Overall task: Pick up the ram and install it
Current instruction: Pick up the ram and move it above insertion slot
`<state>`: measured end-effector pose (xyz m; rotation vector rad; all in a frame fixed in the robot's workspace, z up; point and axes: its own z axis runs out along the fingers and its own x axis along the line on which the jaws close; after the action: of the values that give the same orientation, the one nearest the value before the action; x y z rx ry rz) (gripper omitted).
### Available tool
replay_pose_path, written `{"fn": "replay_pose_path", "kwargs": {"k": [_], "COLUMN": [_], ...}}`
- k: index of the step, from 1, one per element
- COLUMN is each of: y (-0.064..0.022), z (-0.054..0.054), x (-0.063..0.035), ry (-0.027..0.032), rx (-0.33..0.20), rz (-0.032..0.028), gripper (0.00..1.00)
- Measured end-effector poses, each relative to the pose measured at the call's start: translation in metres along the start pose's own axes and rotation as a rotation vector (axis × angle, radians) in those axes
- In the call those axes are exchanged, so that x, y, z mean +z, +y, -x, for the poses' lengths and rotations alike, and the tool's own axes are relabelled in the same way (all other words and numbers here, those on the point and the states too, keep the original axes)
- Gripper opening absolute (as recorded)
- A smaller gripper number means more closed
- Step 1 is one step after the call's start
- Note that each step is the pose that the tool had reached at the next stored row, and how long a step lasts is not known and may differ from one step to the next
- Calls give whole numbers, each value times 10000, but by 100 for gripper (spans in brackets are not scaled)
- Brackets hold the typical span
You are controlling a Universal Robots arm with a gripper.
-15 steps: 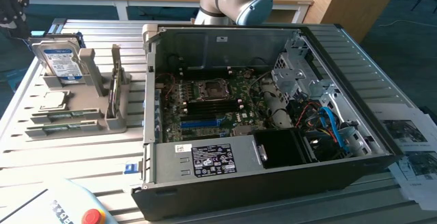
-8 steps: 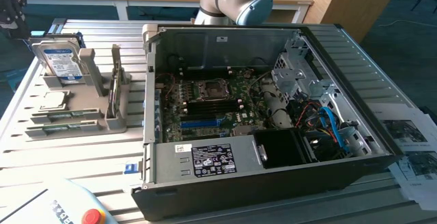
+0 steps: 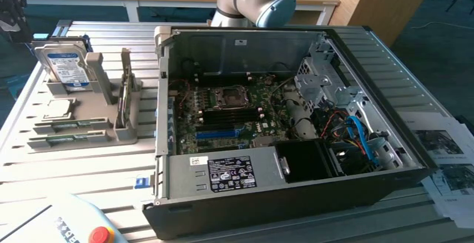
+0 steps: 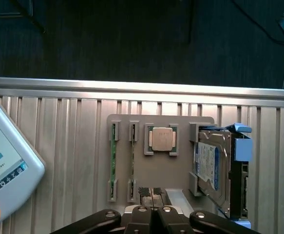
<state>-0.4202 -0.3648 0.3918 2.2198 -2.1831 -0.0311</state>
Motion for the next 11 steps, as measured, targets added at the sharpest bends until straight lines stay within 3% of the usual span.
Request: {"fn": "replay_pose_path", "kwargs": {"k": [4,8,11], "y": [0,0,0], "z": [0,-1,-1], "x": [0,0,1], "ry": [1,18,20], "rx": [-54,-539,-593], "rz": [-1,-4,-4], "gripper": [10,10,10]}}
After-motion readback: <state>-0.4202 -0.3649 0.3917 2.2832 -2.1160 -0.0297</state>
